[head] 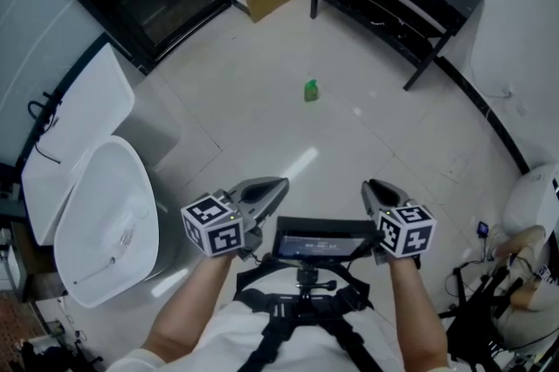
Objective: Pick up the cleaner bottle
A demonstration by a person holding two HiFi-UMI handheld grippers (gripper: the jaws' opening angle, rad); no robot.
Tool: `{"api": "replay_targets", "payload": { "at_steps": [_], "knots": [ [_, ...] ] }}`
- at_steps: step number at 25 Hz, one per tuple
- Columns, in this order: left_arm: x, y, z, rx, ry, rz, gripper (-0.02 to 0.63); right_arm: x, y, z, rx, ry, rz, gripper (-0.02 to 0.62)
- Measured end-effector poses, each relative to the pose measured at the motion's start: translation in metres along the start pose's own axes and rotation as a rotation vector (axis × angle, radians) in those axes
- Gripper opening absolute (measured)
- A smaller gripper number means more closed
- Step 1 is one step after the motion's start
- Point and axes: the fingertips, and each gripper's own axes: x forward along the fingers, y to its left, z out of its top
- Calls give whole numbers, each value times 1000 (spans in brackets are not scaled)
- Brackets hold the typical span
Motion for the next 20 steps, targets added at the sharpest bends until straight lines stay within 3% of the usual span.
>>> {"api": "replay_targets", "payload": {
  "at_steps": [20],
  "knots": [
    [68, 0, 20, 26, 45, 12, 0, 18, -60, 26, 33, -4, 31, 61]
  ]
}}
